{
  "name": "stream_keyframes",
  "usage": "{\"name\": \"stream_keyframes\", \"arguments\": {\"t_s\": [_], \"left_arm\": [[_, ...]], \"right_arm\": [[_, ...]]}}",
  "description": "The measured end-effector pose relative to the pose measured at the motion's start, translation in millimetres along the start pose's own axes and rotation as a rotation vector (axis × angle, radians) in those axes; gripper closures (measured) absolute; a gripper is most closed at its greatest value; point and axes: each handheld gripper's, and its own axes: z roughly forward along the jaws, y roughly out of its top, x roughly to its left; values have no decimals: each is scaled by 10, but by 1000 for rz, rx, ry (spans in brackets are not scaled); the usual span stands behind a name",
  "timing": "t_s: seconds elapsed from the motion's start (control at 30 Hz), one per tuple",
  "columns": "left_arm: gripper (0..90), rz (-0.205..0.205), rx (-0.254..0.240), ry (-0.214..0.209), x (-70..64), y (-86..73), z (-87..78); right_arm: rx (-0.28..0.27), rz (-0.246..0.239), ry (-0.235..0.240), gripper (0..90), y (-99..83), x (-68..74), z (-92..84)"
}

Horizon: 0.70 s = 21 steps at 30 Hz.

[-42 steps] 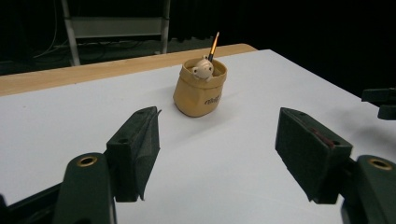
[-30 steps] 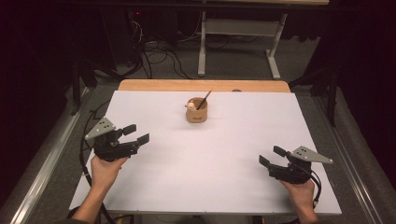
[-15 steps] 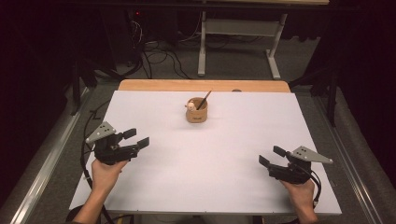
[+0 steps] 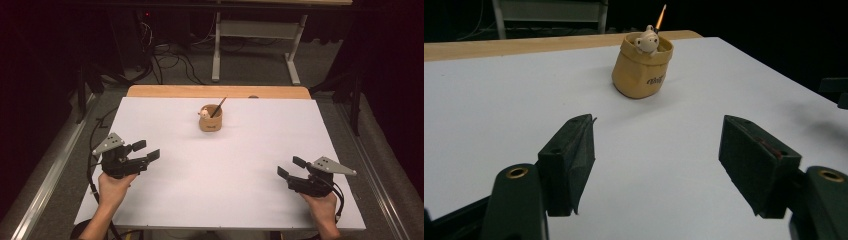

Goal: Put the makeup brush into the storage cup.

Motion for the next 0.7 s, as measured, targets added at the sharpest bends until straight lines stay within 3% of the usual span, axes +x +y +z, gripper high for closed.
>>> {"name": "stream_keyframes", "arguments": {"t_s": [0.7], "left_arm": [[313,-1,16,12,-1,-126,22]], "right_arm": [[-3,-2,0,274,2,7,-3]]}}
